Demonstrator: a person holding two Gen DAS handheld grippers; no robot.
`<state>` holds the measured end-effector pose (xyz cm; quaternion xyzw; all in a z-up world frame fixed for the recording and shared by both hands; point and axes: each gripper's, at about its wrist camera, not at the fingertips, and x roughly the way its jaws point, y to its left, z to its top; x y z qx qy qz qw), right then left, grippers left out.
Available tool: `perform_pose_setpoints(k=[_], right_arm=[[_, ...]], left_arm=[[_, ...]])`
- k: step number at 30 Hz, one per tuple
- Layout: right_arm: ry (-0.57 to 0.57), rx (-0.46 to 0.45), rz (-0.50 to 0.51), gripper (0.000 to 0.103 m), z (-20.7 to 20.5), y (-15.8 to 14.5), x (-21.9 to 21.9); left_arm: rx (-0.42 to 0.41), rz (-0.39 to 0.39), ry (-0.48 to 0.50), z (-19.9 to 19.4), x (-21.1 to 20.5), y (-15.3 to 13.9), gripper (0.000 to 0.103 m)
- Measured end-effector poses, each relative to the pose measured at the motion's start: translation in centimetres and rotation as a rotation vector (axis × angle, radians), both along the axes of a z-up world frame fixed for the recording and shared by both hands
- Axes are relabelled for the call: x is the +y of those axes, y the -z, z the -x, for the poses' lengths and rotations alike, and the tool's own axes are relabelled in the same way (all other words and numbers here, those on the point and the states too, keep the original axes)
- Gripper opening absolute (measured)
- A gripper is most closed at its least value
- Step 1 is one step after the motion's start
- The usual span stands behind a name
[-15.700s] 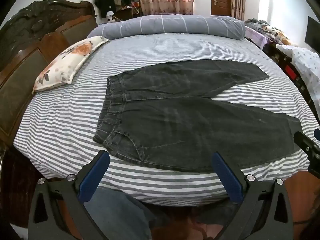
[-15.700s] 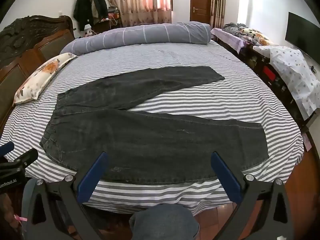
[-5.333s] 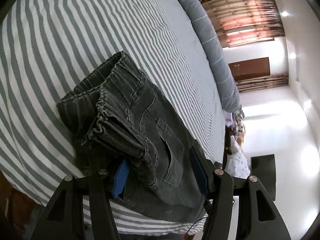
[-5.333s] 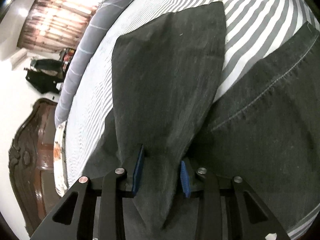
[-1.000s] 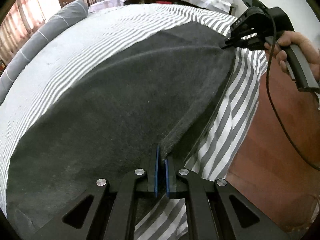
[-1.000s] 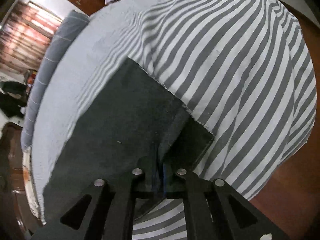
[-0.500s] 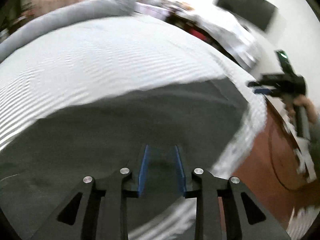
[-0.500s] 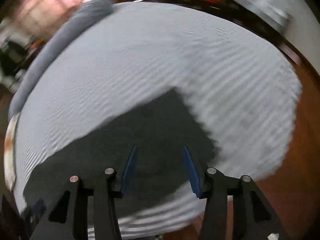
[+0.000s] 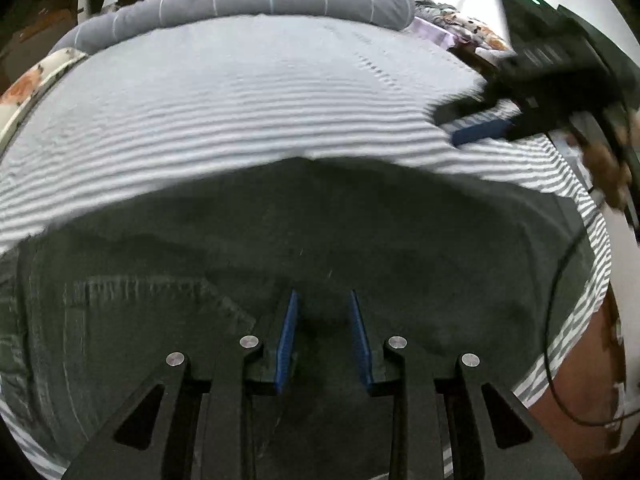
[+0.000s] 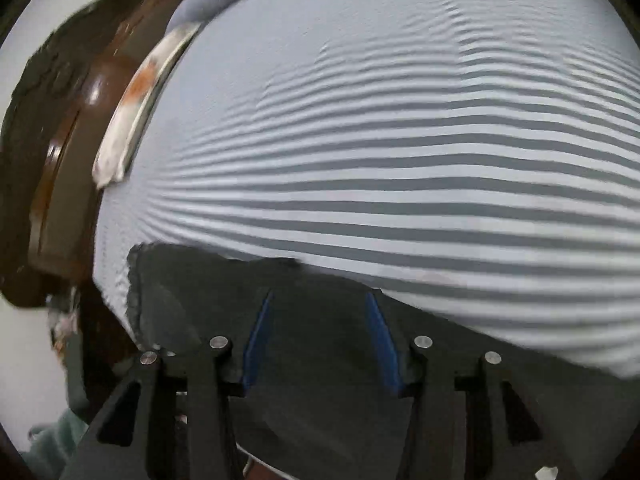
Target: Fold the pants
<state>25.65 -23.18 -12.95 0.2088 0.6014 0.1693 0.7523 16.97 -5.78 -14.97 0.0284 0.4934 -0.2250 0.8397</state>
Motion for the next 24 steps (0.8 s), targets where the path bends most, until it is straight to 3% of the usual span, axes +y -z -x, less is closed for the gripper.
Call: perform_pose_setpoints(k=[3,7,8,11,16,19,24], right_arm=[[-0.094,0.072,-0.016,0.046,-1.3,2.0,4.4],[-0.155,0.117,-0.027,0.046,-2.4,3.6,6.6],[-0.17,0.112,-0.025,0.043,-2.5,3.7,7.3],[-0.219,0.067,-0.017,0.011,-1.5,3.0,7.9],[-0.262,-0.052,0.034,0.005,1.0,0.3,9.3],[-0.249,-0.101,0.03,0.004,3.8,-0.5,9.2],[-0.231,-0.102,0.033,0.0,7.9,1.3,9.9]], left_arm=[[0.011,0.019,-0.008,0.4,1.1,1.1,0.027],[0.02,0.026,-0.014,-0.1,1.1,1.6,0.025],[0.025,0.03,-0.016,-0.1,1.2,1.7,0.025],[0.027,0.04,-0.014,0.1,1.4,1.7,0.025],[0.02,0.1,-0.043,0.2,3.1,1.0,0.025],[-0.034,0.16,-0.107,0.1,5.5,-1.0,0.025],[-0.147,0.198,-0.201,-0.4,8.9,-4.9,0.025]])
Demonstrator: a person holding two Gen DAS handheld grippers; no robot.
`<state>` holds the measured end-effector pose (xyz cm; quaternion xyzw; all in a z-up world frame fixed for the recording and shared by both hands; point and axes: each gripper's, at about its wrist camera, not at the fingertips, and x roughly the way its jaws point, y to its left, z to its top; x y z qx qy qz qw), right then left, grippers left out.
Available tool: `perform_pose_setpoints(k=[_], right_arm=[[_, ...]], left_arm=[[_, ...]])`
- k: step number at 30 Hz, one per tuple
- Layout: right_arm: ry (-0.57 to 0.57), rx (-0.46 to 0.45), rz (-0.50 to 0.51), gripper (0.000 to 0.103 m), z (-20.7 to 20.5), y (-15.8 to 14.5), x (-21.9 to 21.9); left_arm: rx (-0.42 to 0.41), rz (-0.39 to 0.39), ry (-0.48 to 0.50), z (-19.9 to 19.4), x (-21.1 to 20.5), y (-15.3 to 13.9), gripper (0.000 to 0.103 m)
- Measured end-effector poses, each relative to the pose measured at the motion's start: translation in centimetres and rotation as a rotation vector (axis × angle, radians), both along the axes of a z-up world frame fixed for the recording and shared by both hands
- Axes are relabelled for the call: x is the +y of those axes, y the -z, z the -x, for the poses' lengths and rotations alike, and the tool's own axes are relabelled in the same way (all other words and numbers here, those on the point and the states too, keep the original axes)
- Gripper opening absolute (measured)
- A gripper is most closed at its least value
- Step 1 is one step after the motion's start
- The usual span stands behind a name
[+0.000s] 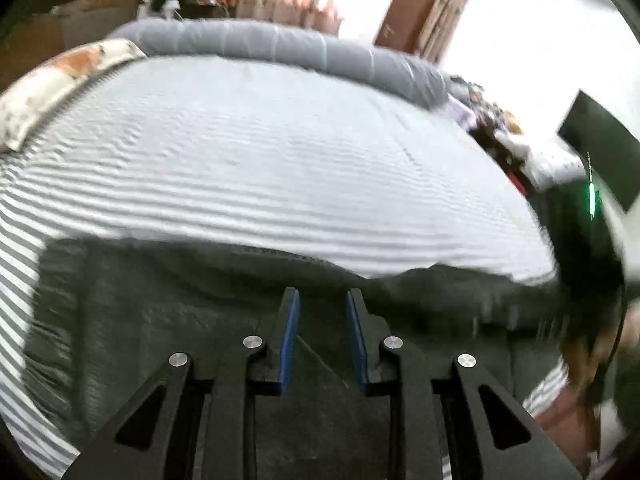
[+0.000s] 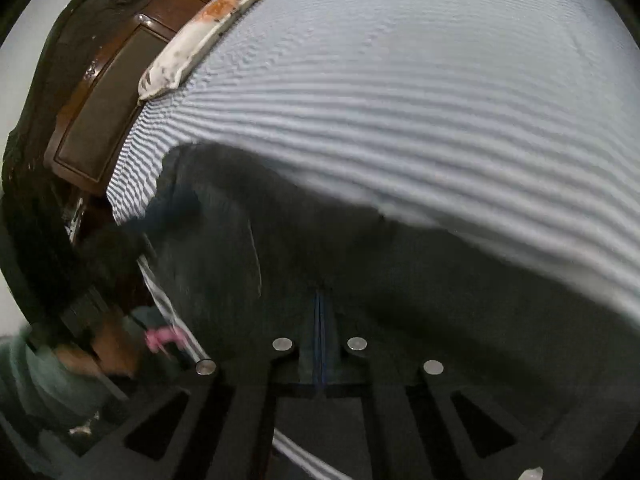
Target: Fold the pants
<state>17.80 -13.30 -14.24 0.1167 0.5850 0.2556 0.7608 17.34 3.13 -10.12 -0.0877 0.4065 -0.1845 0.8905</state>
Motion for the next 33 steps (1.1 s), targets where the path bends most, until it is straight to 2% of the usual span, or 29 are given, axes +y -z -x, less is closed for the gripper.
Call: perform_pose_setpoints(k=[4,5,7,9,10,12,14,18,21,22,23,24,25,28,33], right_arm=[[0.03,0.046,0.029,0.0,1.1,2.8,0.2],[0.039,0.034,0.031,0.0,1.0,2.9,-0.1],[0.09,-0.002,0.02,0.007,0.4,2.0,-1.0],[0.128,-0.033,-0.01,0.009,-0.8,0.6,-2.4],[0.142,-0.052,0.005,0.012,-1.5,-0.1,-2.9],[0.157,-0.09,0.039,0.034,-3.0,-1.1,-3.8],[0.131,-0.092,0.047,0.042,-4.7,-1.3,-4.1],[0.01,-0.069,0.117,0.042,-6.9,-0.3,-2.6],[-0.052,-0.061,0.148,0.043,-6.9,0.6,-1.4],[-0.074,-0.071,0.16,0.043,-6.7,0.8,-0.8],[-0.092,-0.092,0.164,0.037,-6.4,0.8,-0.4],[-0.109,-0.125,0.181,0.016,-5.9,0.7,0.3],[-0.121,-0.131,0.197,0.011,-5.5,0.7,0.6],[-0.111,-0.164,0.199,0.009,-3.9,0.1,0.4],[-0.042,-0.173,0.135,0.007,-1.0,-0.1,-0.3]], left_arm=[[-0.047,-0.048,0.012,-1.5,-0.9,-0.8,0.025],[-0.052,-0.055,0.019,-2.1,-1.3,-0.8,0.025],[-0.02,-0.052,0.03,-3.8,-2.1,-0.4,0.025],[0.019,-0.019,0.033,-4.6,-2.5,0.3,0.025],[0.039,-0.01,0.037,-4.8,-2.5,0.6,0.025],[0.067,-0.021,0.052,-4.3,-2.8,1.2,0.025],[0.102,-0.049,0.079,-3.9,-3.1,2.3,0.025],[0.169,-0.112,0.148,-3.3,-3.8,4.4,0.025],[0.225,-0.153,0.141,-3.9,-4.0,5.8,0.023],[0.237,-0.144,0.132,-4.2,-3.8,6.1,0.021],[0.246,-0.13,0.119,-4.4,-3.5,6.2,0.021],[0.255,-0.108,0.111,-4.7,-3.1,6.1,0.021],[0.258,-0.086,0.104,-4.8,-2.8,5.9,0.021],[0.207,-0.048,0.096,-4.4,-1.8,4.4,0.021],[0.121,0.083,0.103,-4.2,-0.5,0.9,0.021]])
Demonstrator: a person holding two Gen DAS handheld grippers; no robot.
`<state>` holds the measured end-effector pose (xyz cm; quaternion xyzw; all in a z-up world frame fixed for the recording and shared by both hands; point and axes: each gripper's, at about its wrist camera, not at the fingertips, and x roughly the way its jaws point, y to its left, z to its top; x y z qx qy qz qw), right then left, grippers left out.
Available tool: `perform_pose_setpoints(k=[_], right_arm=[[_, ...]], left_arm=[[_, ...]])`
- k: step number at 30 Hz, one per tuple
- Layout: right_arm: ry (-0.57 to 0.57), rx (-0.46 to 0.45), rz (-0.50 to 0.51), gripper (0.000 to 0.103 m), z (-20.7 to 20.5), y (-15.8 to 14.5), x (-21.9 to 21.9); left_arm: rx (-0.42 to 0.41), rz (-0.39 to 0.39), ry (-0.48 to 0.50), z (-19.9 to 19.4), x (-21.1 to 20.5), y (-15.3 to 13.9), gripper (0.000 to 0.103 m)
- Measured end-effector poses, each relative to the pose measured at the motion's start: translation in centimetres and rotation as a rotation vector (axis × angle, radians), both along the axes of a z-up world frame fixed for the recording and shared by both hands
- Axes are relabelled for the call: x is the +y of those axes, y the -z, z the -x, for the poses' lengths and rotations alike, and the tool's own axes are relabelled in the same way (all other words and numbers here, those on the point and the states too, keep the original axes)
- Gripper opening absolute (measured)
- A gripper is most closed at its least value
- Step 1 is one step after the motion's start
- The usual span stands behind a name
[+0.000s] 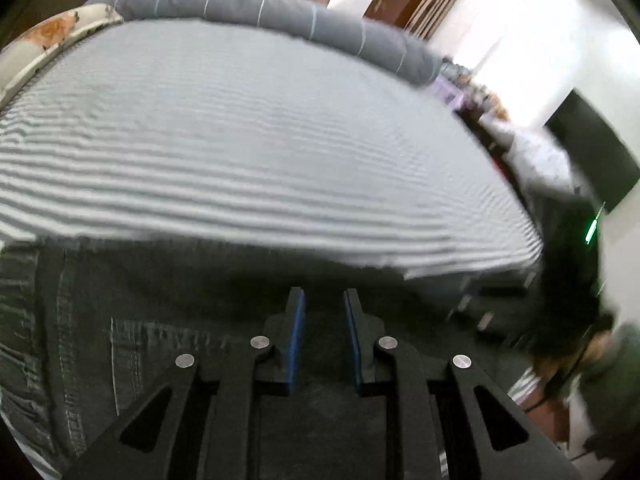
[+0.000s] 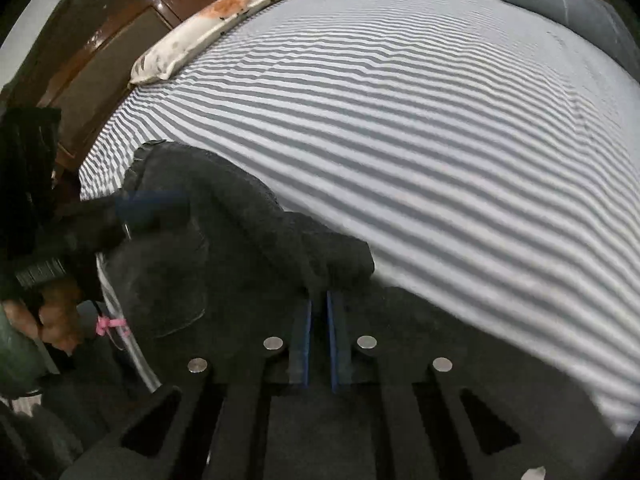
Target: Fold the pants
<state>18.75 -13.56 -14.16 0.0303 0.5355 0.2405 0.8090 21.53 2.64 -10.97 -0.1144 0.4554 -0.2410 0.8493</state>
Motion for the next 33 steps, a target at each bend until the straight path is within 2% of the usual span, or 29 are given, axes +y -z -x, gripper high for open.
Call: perform_pose_setpoints(k=[5,10,13,15,19,21,24,30,32,33], right_arm=[[0.005,-0.021,0.01,0.007,2.9,1.0,1.0],[0.008,-0.017,-0.016,0.012,4.3,1.3,0.8],[-0.007,0.037,-0.044,0.012,4.6,1.5,0.5],[-0.019,0.045,-0.041,0.012,4.9,1.3,0.2],[0.027,0.013,-0.115,0.013,4.2,-1.0,-1.3],[0.047,0.005,-0.143,0.02,3.1,-1.9,-1.7],[0.062,0.064,-0.224,0.029,0.6,-2.1,-1.8],[0.027,0.227,-0.258,0.029,-2.6,0.7,0.4],[0.022,0.249,-0.252,0.025,-2.6,1.4,0.9],[0.017,0.25,-0.246,0.017,-2.7,1.6,1.5]], left_arm=[[-0.046,-0.051,0.056,0.1,-1.5,-1.3,0.022],[0.028,-0.149,0.134,0.3,-4.0,1.4,0.022],[0.094,-0.187,0.145,1.5,-4.5,3.5,0.022],[0.127,-0.19,0.149,2.3,-4.2,4.9,0.022],[0.114,-0.177,0.144,3.1,-3.6,5.3,0.022],[0.12,-0.166,0.14,3.1,-3.8,5.4,0.022],[0.104,-0.163,0.142,2.9,-3.8,5.6,0.022],[0.086,-0.154,0.143,3.4,-3.9,6.0,0.022],[0.08,-0.15,0.145,3.5,-3.6,6.0,0.022],[0.074,-0.148,0.146,3.6,-3.6,6.0,0.022]])
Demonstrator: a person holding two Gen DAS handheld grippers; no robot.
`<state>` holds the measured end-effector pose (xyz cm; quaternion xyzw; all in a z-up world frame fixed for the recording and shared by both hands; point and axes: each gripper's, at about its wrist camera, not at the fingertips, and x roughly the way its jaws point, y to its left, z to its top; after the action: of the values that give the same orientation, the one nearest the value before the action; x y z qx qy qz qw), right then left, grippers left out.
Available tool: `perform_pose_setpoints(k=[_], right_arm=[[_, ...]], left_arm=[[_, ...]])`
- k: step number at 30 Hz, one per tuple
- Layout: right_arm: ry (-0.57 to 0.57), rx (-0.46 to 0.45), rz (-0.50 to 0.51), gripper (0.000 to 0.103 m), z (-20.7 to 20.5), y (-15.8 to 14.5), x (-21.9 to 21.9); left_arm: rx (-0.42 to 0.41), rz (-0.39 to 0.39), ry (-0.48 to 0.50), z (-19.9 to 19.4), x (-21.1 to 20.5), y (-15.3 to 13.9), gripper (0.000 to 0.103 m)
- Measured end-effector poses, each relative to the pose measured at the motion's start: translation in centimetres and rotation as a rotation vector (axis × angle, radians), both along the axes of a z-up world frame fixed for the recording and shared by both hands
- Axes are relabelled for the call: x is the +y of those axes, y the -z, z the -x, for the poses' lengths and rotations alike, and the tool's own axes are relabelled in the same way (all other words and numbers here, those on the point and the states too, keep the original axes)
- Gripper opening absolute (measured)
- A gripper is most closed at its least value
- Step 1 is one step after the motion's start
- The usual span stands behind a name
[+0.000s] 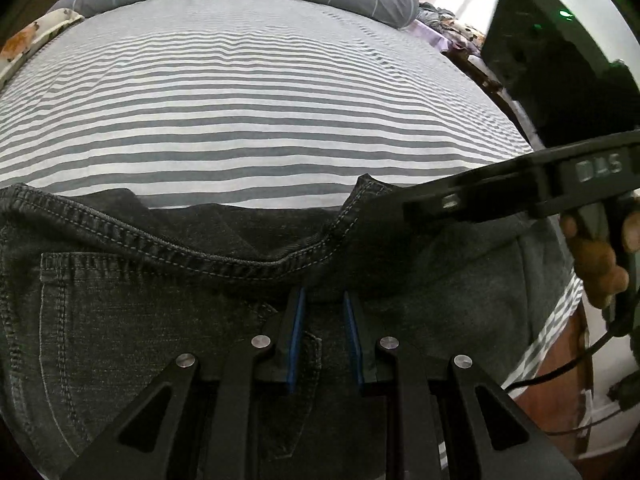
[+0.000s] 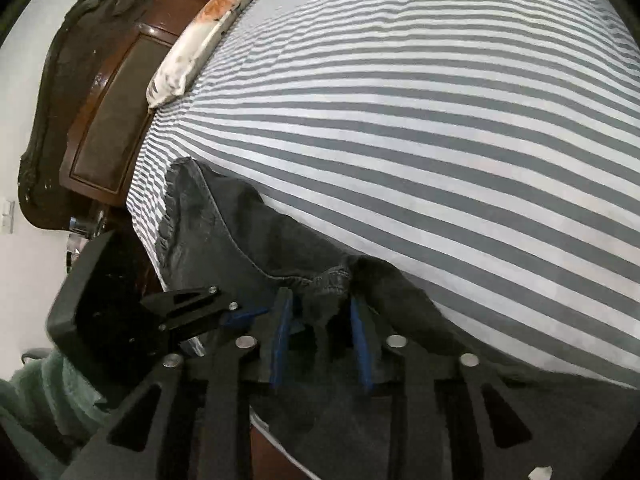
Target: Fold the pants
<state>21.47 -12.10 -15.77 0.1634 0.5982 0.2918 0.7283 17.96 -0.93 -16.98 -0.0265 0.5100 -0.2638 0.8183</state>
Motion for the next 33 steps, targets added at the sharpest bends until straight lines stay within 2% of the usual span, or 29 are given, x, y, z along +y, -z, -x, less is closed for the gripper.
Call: perform_pose_setpoints(k=[2,4,7,9,12,15,18,21,22,24,26,29,33], right_arm=[[0.005,-0.023,0.005,0.009,0.0,-0.1,0.5],[0.016,-0.079,0.017,0.008,0.0,-1.2,0.7],[0.08,-0.162,0.017,0.007,-0.7,-3.2,-0.6],[0.138,-0.186,-0.001,0.007,-1.9,-4.0,-1.9],[0.22,-0.184,-0.005,0.006,-4.8,-3.6,-3.5],[0.23,-0.168,0.055,0.006,-6.7,-1.7,-3.3],[0.223,-0.151,0.131,0.006,-7.5,0.6,-2.5],[0.268,-0.127,0.118,0.008,-7.4,1.4,-2.9],[0.286,-0.123,0.109,0.012,-7.3,1.1,-3.1],[0.331,-0.173,0.145,0.034,-6.3,-0.2,-3.7],[0.352,-0.226,0.146,0.035,-5.0,-1.7,-4.1],[0.338,-0.254,0.085,0.035,-2.0,-3.5,-4.1],[0.278,-0.228,0.088,0.035,1.5,-2.7,-3.5]], left_arm=[[-0.017,-0.006,0.008,0.2,0.0,-0.2,0.022],[-0.06,-0.006,0.002,0.6,0.1,-1.2,0.022],[-0.181,0.004,-0.031,1.3,0.9,-3.5,0.022],[-0.207,0.023,-0.054,1.3,1.5,-4.4,0.022],[-0.196,0.003,-0.062,0.9,1.8,-4.1,0.022],[-0.158,-0.039,-0.06,1.0,1.7,-2.8,0.022],[-0.118,-0.082,-0.059,1.1,1.8,-1.4,0.022],[-0.088,-0.094,-0.061,1.0,1.8,0.1,0.022],[-0.087,-0.091,-0.062,1.0,1.8,0.1,0.022],[-0.086,-0.095,-0.064,0.7,1.9,0.0,0.022],[-0.091,-0.102,-0.062,0.7,1.8,0.0,0.022],[-0.097,-0.123,-0.066,0.8,1.4,-0.4,0.022],[-0.13,-0.129,-0.055,1.6,1.0,-1.1,0.022]])
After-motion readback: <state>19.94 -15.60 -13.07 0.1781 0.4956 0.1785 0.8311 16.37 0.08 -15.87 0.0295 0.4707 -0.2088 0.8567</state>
